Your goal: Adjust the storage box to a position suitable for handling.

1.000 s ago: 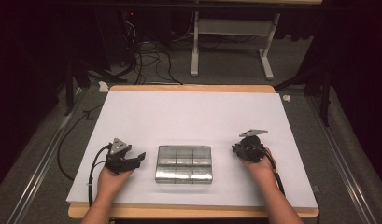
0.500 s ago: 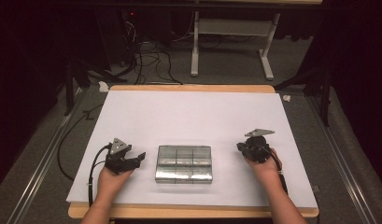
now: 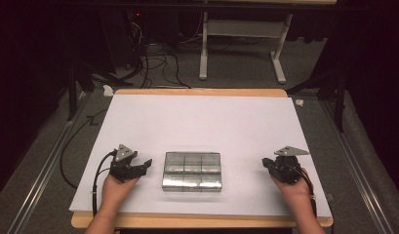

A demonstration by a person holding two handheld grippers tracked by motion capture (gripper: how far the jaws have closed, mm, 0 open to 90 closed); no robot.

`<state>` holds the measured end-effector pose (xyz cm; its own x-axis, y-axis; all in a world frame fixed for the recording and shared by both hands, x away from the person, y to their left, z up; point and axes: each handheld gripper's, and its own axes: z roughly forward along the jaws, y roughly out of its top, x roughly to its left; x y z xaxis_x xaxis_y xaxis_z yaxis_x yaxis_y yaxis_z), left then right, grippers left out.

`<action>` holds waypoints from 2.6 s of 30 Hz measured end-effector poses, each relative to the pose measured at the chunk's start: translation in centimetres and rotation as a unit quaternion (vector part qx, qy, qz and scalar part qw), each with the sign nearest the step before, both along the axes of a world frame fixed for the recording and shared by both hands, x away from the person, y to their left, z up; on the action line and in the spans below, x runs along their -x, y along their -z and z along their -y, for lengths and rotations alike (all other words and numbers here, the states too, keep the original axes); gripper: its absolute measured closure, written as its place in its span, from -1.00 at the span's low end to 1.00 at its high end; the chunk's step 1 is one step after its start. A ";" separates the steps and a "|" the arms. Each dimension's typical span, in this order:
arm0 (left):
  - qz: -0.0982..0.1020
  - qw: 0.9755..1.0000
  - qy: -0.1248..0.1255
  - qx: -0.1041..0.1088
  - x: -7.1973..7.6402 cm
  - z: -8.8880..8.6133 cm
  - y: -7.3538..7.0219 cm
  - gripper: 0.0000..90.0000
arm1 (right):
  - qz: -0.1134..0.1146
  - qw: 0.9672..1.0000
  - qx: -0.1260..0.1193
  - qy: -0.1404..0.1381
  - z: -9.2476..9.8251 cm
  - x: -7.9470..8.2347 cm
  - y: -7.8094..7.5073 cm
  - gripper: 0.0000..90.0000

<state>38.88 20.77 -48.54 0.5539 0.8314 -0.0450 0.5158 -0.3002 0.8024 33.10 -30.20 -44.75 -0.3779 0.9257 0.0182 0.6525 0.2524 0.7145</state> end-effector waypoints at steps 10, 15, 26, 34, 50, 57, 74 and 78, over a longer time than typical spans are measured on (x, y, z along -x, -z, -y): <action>0.000 1.000 0.000 0.001 0.0 -0.1 0.0 -0.33 | 0.021 0.999 0.005 0.040 3.2 3.4 1.1 0.92; 0.004 1.000 -0.004 0.001 0.1 -0.1 0.0 -0.33 | 0.025 0.998 -0.002 0.052 4.1 4.0 1.7 0.92; 0.010 1.000 -0.021 -0.004 0.2 0.0 0.0 -0.27 | 0.030 0.999 0.000 0.044 4.5 4.3 2.4 0.76; 0.014 1.000 -0.016 0.000 0.3 -0.1 0.0 -0.07 | 0.066 0.997 -0.026 0.040 4.4 4.5 1.6 0.70; 0.021 1.000 -0.002 -0.010 1.0 0.3 -0.2 0.43 | 0.076 0.997 -0.033 -0.001 0.4 3.5 2.9 0.82; -0.008 0.999 0.048 -0.018 4.1 2.8 -0.6 0.97 | 0.078 0.997 -0.026 0.006 0.3 3.5 3.0 0.80; -0.040 0.997 0.070 0.000 5.7 5.2 -0.4 1.00 | 0.075 0.997 -0.026 -0.001 0.3 3.4 3.1 0.76; -0.041 0.997 0.071 0.004 5.8 5.3 -0.4 1.00 | 0.075 0.997 -0.021 -0.001 0.3 3.4 3.1 0.76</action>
<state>33.09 15.49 -48.15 0.6602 0.7441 -0.1023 0.5329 -0.3681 0.7620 29.67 -30.45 -47.80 -0.3814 0.9244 0.0008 0.5376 0.2212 0.8136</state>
